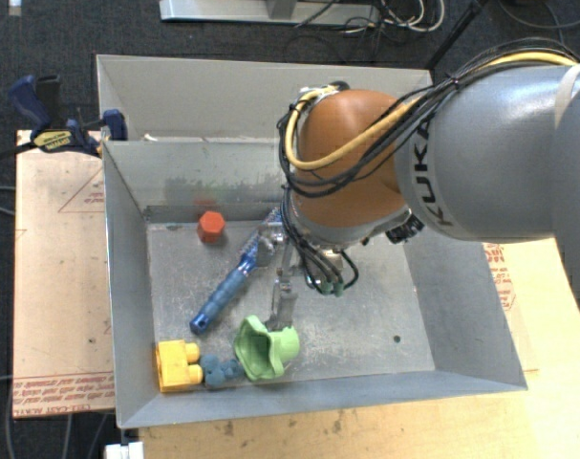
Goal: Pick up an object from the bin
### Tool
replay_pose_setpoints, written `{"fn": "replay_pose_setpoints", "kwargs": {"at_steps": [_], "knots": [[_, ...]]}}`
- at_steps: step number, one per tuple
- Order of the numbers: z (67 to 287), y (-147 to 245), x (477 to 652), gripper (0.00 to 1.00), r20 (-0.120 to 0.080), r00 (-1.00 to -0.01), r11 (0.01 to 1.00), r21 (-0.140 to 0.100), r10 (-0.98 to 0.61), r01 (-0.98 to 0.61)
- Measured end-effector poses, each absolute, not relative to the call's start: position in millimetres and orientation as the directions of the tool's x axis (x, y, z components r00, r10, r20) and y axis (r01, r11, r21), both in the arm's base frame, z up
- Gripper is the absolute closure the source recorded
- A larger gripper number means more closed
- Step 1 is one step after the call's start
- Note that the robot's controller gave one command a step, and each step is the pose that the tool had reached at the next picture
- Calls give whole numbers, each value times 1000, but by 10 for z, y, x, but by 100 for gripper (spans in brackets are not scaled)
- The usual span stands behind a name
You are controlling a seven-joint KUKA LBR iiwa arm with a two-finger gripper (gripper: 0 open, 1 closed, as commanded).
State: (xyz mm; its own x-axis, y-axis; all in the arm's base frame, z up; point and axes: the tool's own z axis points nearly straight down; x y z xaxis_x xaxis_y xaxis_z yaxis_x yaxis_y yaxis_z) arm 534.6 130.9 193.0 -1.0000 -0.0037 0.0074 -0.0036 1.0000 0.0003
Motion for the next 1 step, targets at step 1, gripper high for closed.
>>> {"fn": "replay_pose_setpoints", "kwargs": {"at_steps": [1], "knots": [[836,1537,5898,0,1,-998,998,1,-65,-65]]}}
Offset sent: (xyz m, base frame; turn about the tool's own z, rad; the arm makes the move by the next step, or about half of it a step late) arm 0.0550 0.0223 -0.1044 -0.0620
